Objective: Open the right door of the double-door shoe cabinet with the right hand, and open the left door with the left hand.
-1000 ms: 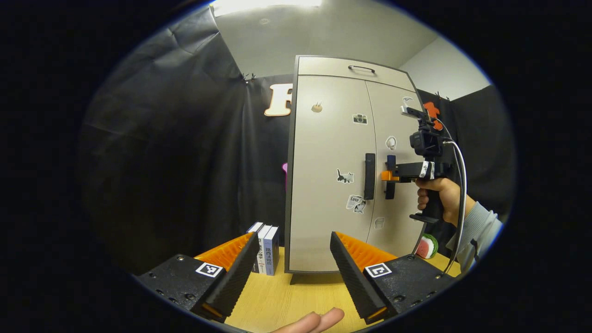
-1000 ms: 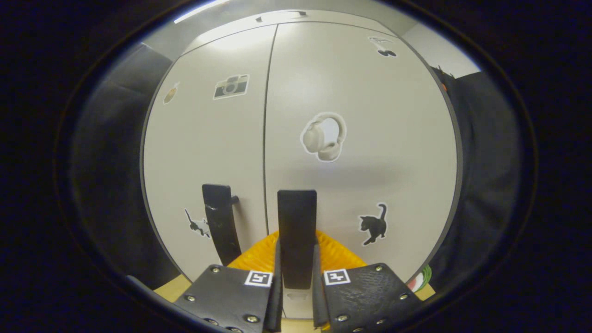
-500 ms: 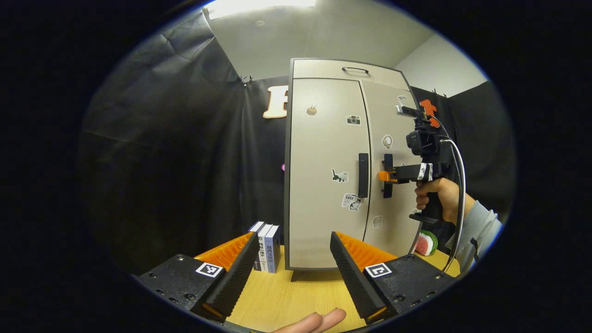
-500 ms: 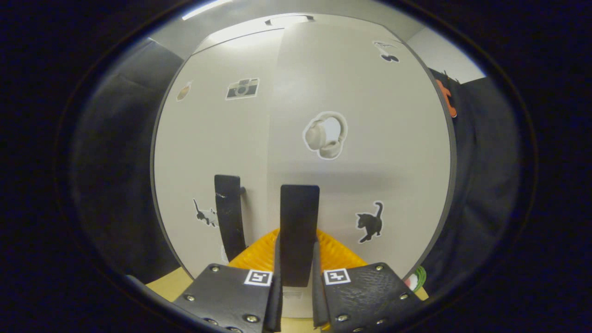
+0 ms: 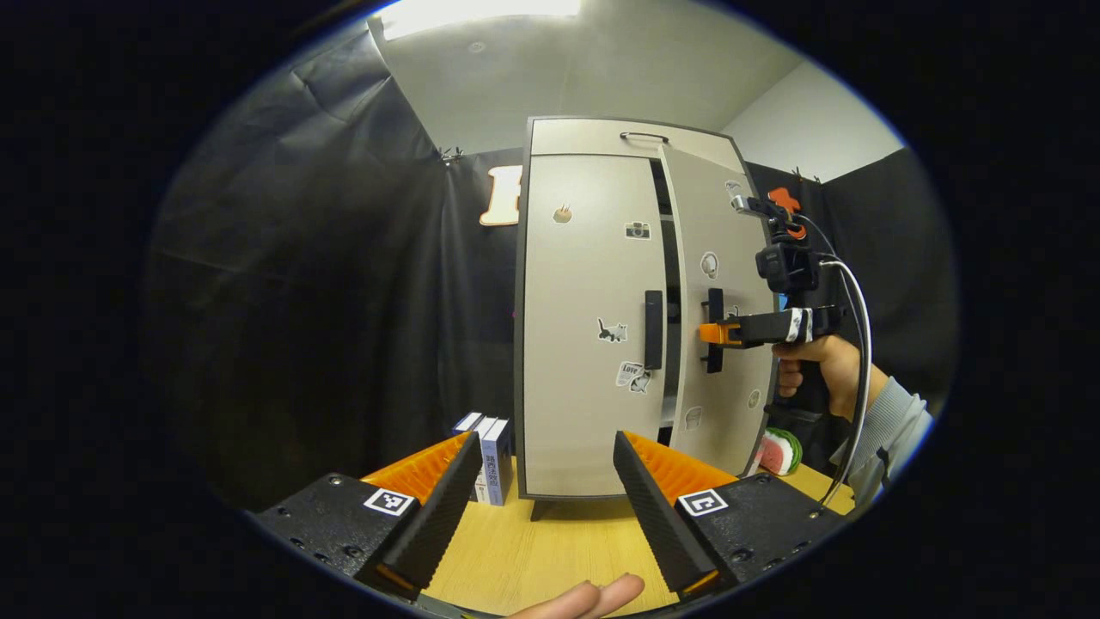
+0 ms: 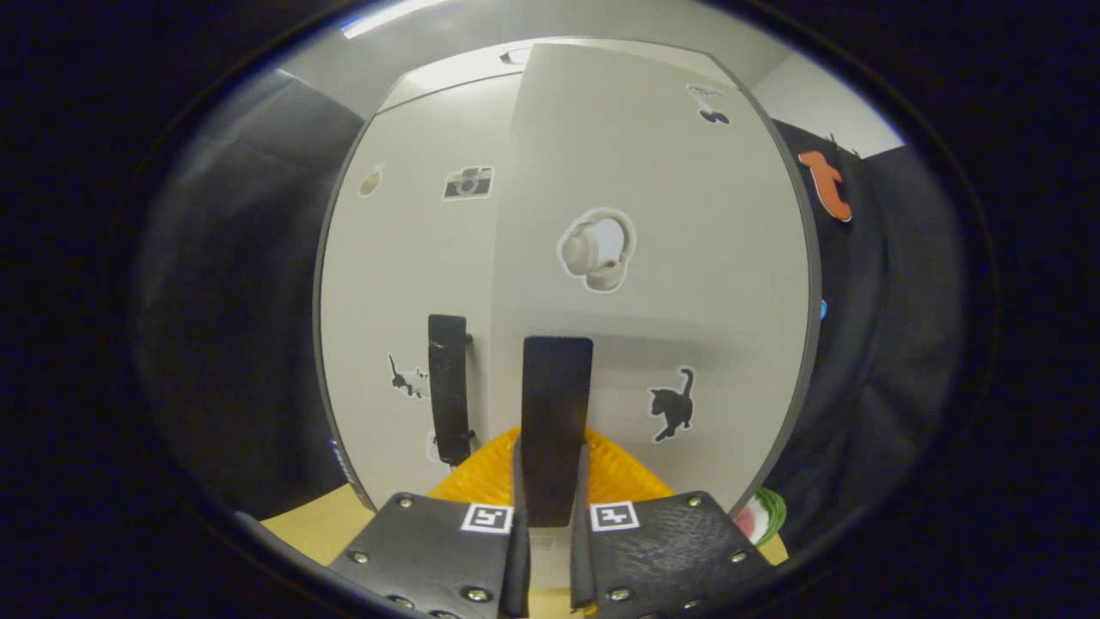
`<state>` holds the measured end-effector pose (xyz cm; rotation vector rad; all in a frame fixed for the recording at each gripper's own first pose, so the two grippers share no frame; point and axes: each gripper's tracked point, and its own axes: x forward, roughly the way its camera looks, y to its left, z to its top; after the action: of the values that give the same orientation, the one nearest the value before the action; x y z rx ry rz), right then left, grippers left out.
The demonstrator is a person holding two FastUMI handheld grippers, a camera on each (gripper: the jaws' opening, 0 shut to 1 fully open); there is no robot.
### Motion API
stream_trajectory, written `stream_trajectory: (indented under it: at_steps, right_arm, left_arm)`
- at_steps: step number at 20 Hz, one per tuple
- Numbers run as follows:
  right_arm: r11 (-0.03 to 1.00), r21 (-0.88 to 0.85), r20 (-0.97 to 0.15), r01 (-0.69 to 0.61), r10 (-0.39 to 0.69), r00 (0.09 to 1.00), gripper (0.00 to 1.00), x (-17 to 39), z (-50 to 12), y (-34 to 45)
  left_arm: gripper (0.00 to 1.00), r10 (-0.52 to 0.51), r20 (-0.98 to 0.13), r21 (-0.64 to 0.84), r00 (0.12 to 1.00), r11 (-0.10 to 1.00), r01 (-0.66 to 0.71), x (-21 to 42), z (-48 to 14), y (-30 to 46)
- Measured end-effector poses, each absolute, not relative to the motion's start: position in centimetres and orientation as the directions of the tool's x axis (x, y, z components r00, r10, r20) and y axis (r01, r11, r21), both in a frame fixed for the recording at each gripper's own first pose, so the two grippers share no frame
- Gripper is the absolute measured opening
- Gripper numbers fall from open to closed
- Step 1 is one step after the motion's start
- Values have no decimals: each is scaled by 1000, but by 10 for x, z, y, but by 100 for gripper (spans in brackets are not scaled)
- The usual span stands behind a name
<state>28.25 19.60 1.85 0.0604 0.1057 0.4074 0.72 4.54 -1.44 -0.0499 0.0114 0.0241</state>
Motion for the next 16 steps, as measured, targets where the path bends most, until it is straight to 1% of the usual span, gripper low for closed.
stream_trajectory:
  at_steps: [2,3,4,16]
  right_arm:
    - [910,87,-97,-405,412,906,19,280,18,194]
    - [906,95,-95,-412,420,902,13,278,20,194]
    - [902,96,-95,-420,428,899,13,278,20,193]
    - [874,113,-102,-473,484,869,13,258,22,168]
  left_arm:
    - [96,19,-18,-57,1000,998,-20,7,-15,43]
    - [96,21,-20,-58,1000,998,-23,6,-16,44]
    - [96,25,-21,-58,999,998,-26,6,-15,45]
    - [96,2,-8,-58,1000,998,-3,2,-10,32]
